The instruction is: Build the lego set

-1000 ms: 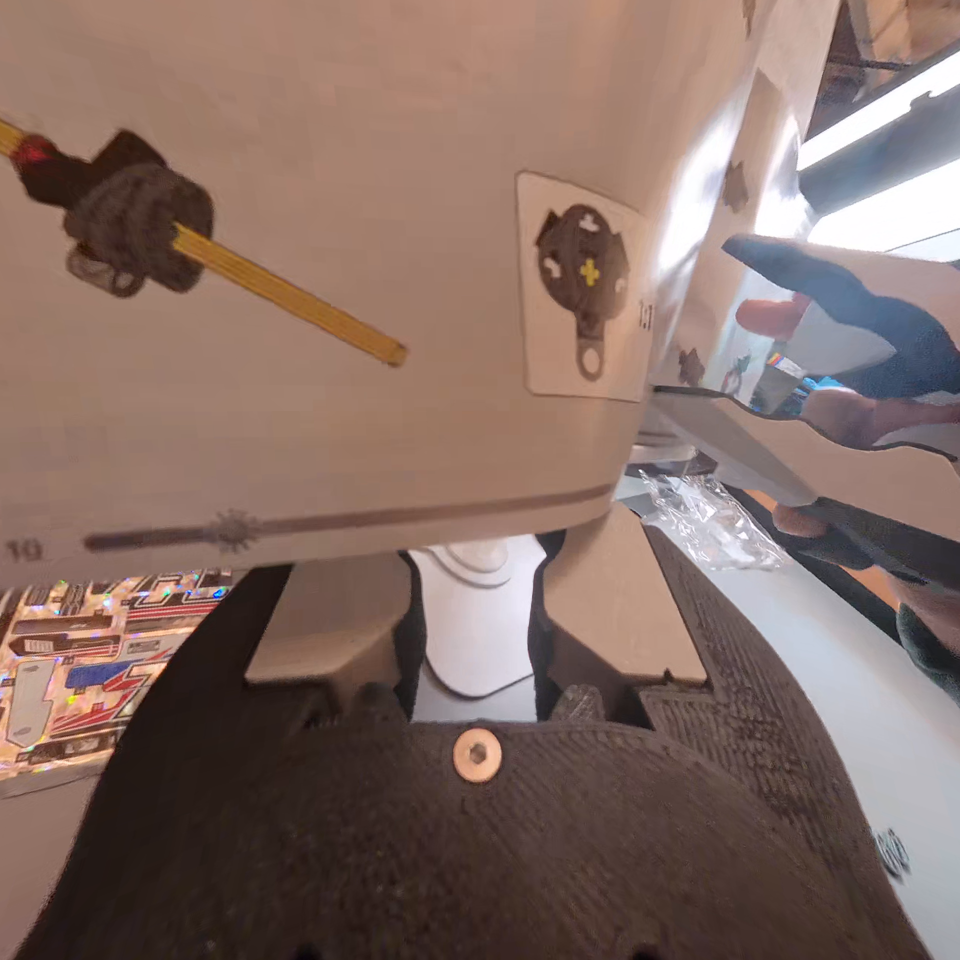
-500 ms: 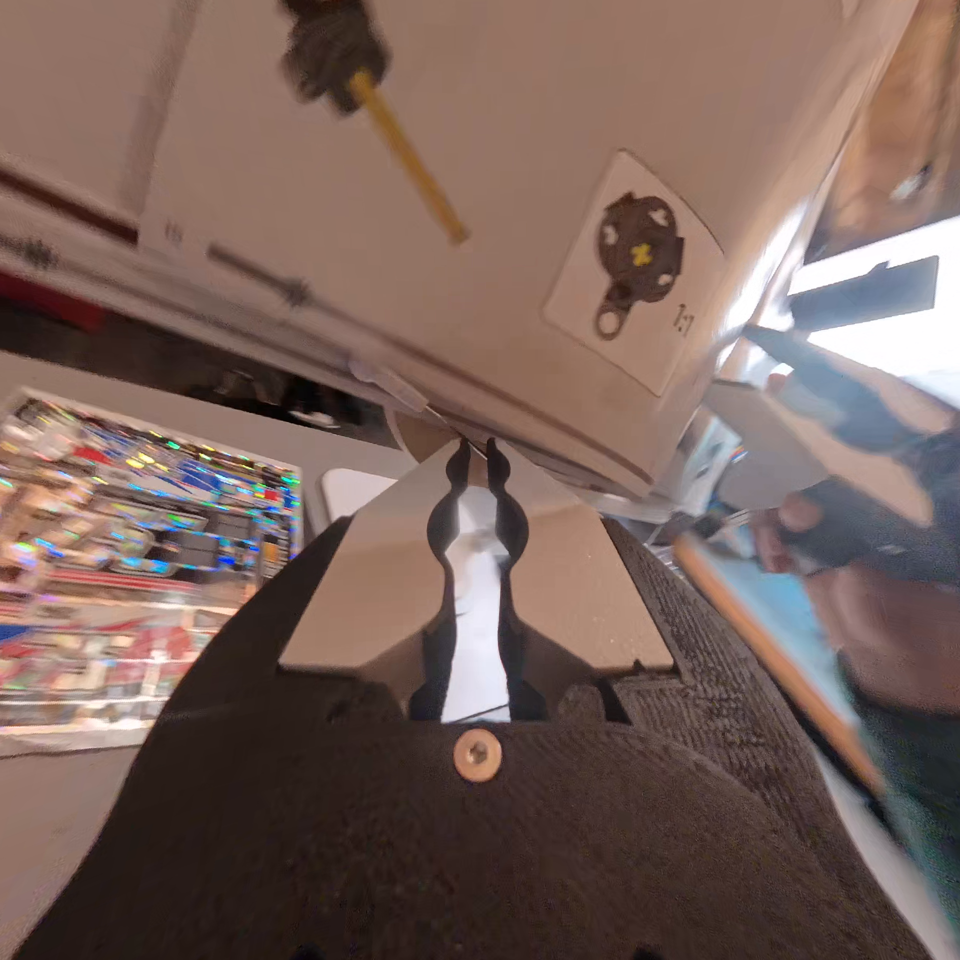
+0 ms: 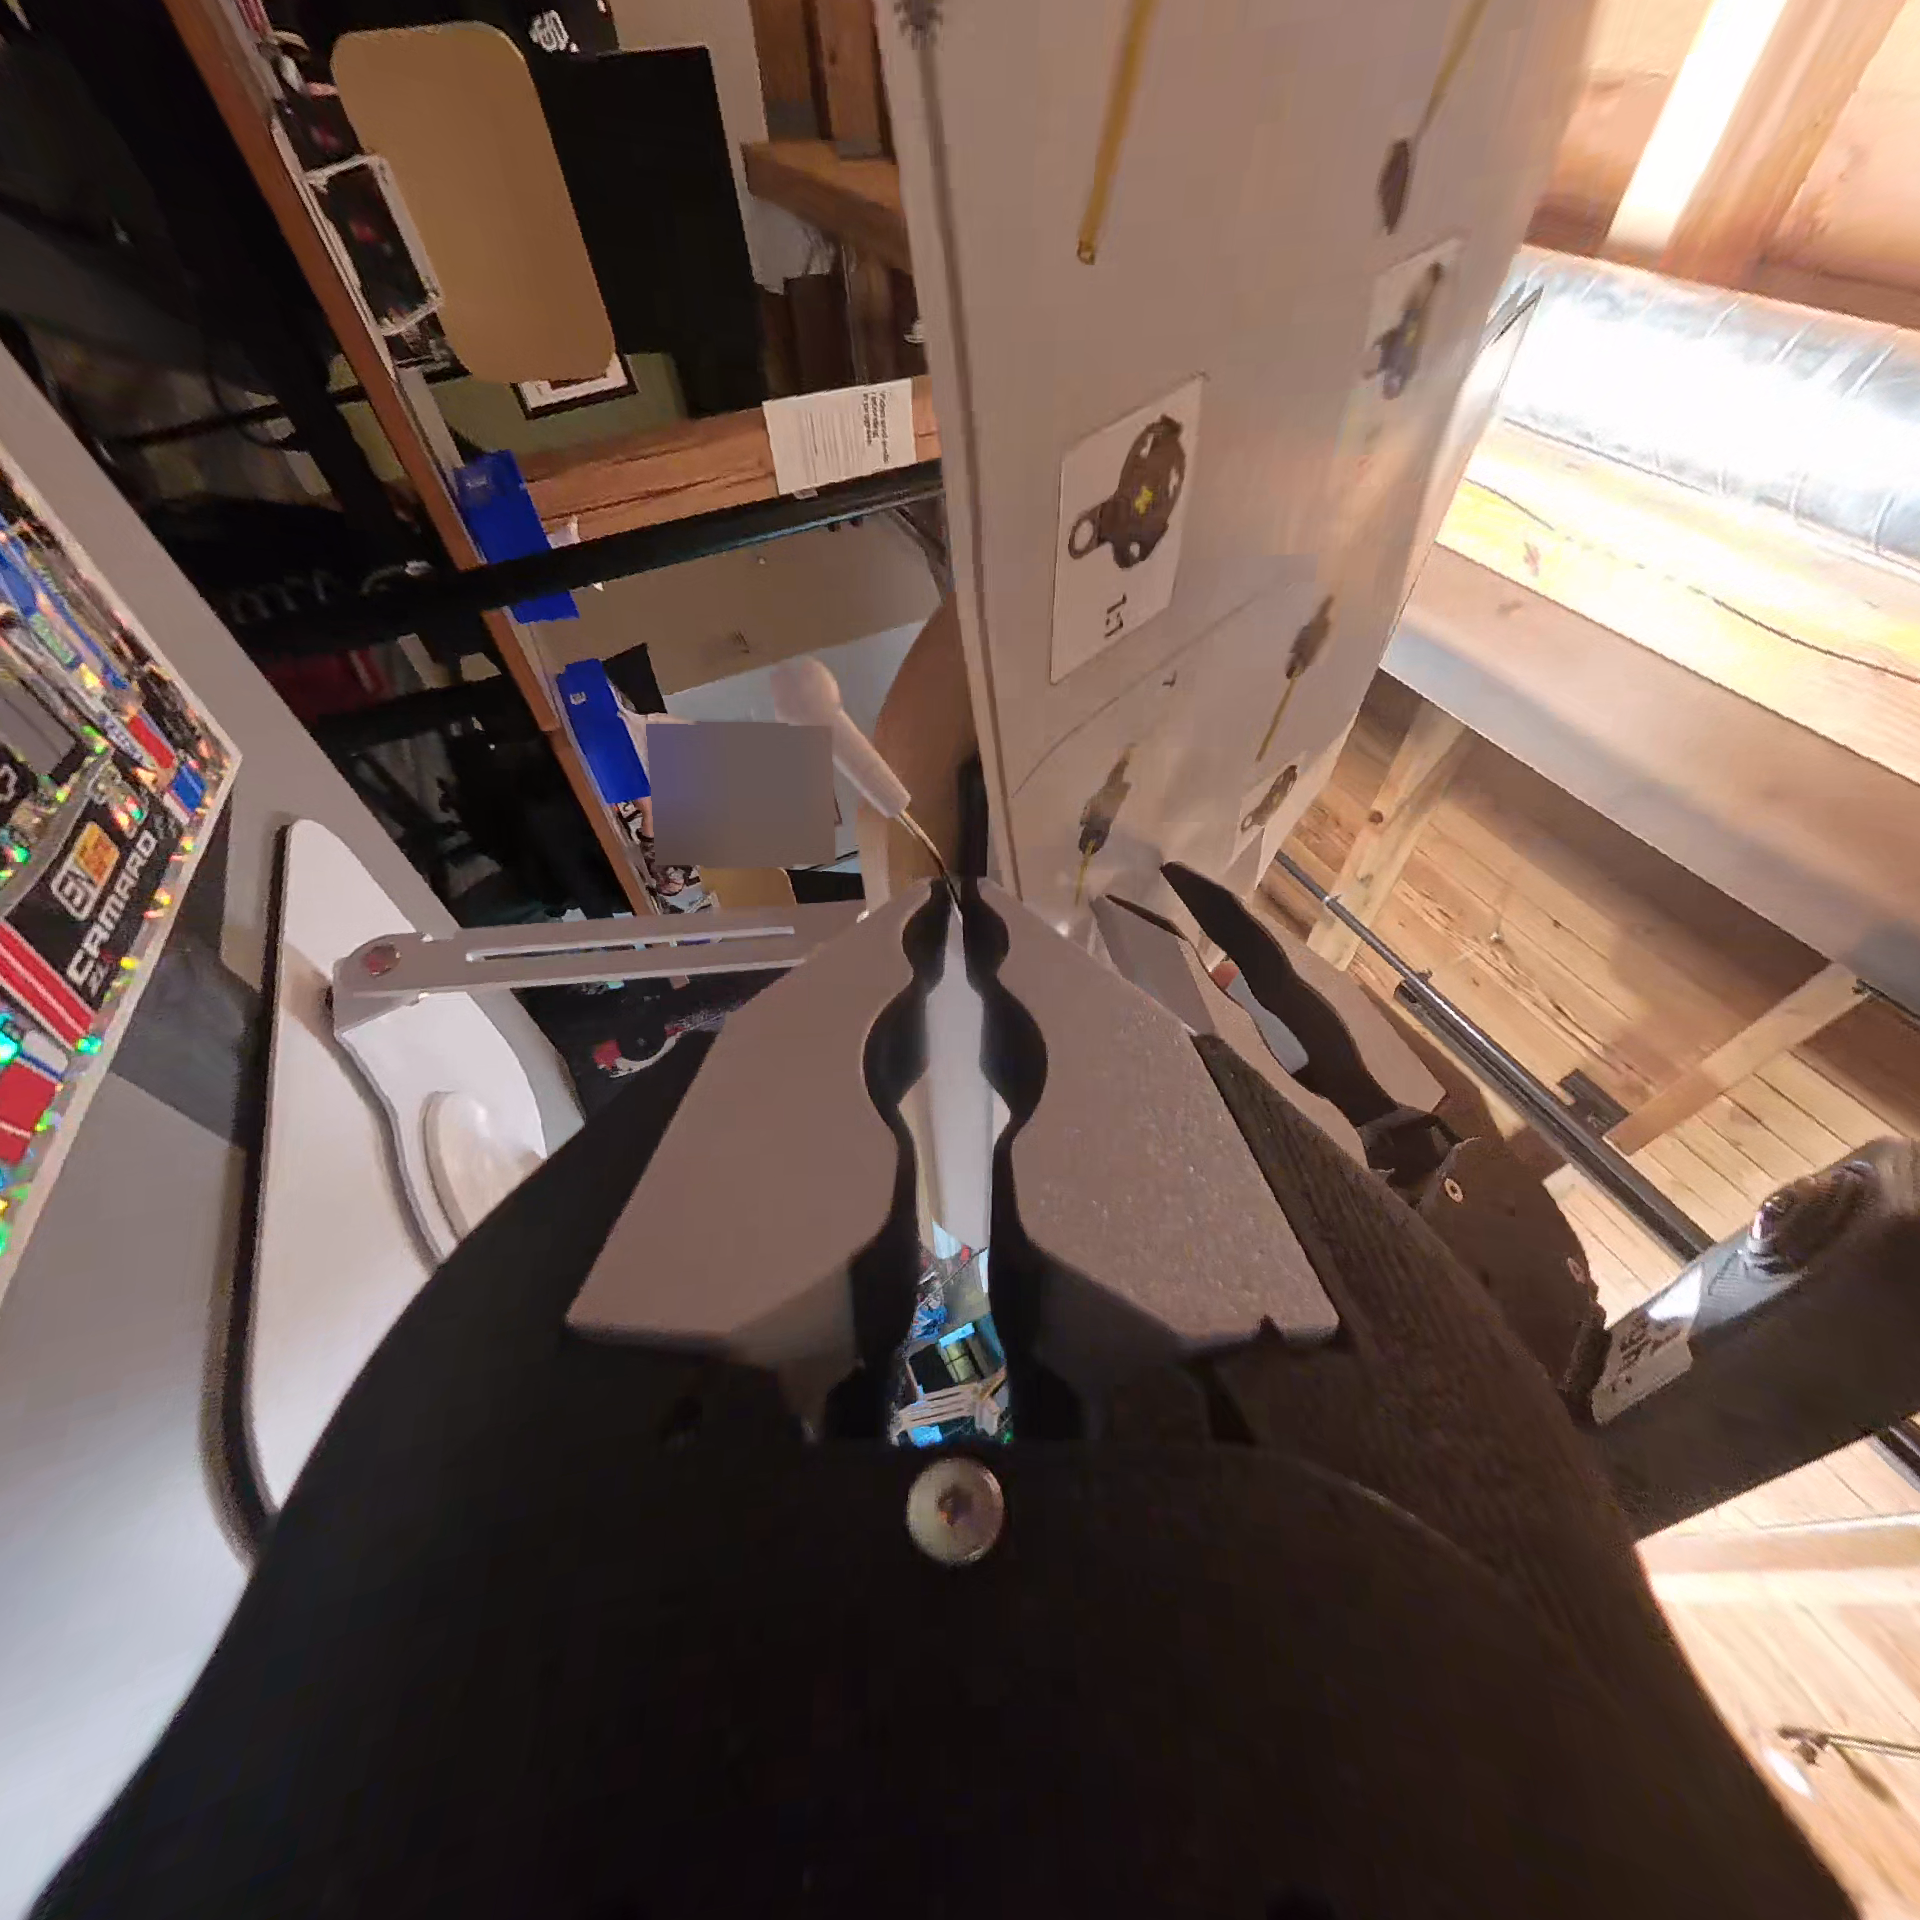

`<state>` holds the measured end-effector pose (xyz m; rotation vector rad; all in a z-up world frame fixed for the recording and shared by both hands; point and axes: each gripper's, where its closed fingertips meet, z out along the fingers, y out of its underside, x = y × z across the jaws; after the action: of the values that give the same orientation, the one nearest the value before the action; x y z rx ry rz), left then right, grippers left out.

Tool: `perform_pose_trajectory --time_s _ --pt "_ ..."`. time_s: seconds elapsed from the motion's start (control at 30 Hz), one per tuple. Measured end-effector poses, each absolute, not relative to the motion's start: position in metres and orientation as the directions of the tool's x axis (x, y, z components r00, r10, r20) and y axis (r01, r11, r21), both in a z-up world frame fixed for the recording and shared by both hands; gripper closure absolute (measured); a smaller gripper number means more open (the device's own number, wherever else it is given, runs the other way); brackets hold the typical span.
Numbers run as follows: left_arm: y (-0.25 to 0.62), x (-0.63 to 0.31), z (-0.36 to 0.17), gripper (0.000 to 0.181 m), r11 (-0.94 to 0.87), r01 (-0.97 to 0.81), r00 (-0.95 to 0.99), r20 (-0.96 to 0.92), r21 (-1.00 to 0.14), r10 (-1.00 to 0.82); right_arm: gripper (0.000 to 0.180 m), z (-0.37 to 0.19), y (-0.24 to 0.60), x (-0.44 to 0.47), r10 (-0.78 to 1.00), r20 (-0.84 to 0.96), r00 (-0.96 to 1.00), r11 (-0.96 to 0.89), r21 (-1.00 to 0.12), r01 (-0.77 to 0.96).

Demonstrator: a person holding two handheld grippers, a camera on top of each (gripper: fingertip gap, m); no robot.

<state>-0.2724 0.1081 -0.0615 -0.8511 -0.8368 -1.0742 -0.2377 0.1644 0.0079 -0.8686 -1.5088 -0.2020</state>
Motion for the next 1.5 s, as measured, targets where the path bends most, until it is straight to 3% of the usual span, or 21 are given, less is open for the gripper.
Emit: perform_pose_trajectory --time_s 0.17,0.27,0.37,0.47,0.6,0.7,0.87,0.93,1.07,1.17,1.27,1.33,1.43,1.5 --pt "0.105 -0.271 -0.057 0.18 0.261 0.918 0.373 0.873 -0.298 -0.314 0.151 -0.006 0.159 -0.253 0.363 0.931 0.034 0.702 -0.298 0.647" --pt "0.105 -0.271 -0.044 0.18 0.27 0.796 0.594 0.783 -0.541 -0.184 0.152 -0.006 0.162 -0.256 0.41 0.912 0.032 0.682 -0.33 0.652" --pt "0.11 -0.269 -0.031 0.18 0.192 0.539 0.84 0.541 -0.82 -0.049 0.15 -0.006 0.16 -0.256 0.459 0.888 0.031 0.671 -0.37 0.642" --pt "0.119 -0.265 -0.021 0.18 0.075 0.264 0.964 0.266 -0.961 0.008 0.149 -0.006 0.16 -0.257 0.481 0.876 0.031 0.668 -0.389 0.634" --pt "0.133 -0.254 -0.012 0.18 -0.051 0.01 0.999 0.012 -0.999 -0.031 0.148 -0.008 0.156 -0.26 0.515 0.857 0.032 0.662 -0.421 0.619" --pt "0.14 -0.254 -0.013 0.18 -0.112 -0.079 0.996 -0.074 -0.991 -0.044 0.146 -0.007 0.153 -0.256 0.526 0.85 0.026 0.674 -0.435 0.597" --pt "0.138 -0.256 -0.015 0.179 -0.143 -0.184 0.983 -0.179 -0.973 -0.045 0.147 0.025 0.15 -0.216 0.712 0.673 0.2 0.563 -0.717 0.411" --pt "0.138 -0.255 -0.015 0.179 -0.147 -0.209 0.978 -0.206 -0.967 -0.039 0.148 0.027 0.165 -0.201 0.753 0.61 0.249 0.496 -0.773 0.395" --pt "0.139 -0.249 -0.012 0.181 -0.16 -0.301 0.954 -0.299 -0.94 -0.033 0.151 0.002 0.18 -0.203 0.773 0.599 0.208 0.463 -0.757 0.46" --pt "0.135 -0.217 0.005 0.181 -0.061 -0.448 0.892 -0.44 -0.892 -0.106 0.153 0.002 0.184 -0.206 0.715 0.659 0.235 0.497 -0.714 0.493" --pt "0.141 -0.226 0.002 0.181 -0.199 -0.572 0.815 -0.579 -0.796 -0.028 0.153 0.002 0.183 -0.207 0.715 0.654 0.248 0.491 -0.722 0.488" --pt "0.143 -0.241 0.0 0.181 -0.252 -0.49 0.859 -0.512 -0.834 0.024 0.153 0.002 0.182 -0.205 0.736 0.631 0.246 0.477 -0.741 0.473" --pt "0.147 -0.25 -0.006 0.141 -0.249 -0.222 0.972 -0.235 -0.943 0.024 0.154 0.001 0.181 -0.203 0.761 0.604 0.239 0.458 -0.76 0.462" --pt "0.152 -0.241 -0.012 0.166 -0.248 -0.099 0.995 -0.089 -0.964 -0.051 0.155 0.0 0.182 -0.203 0.759 0.605 0.239 0.46 -0.759 0.462"
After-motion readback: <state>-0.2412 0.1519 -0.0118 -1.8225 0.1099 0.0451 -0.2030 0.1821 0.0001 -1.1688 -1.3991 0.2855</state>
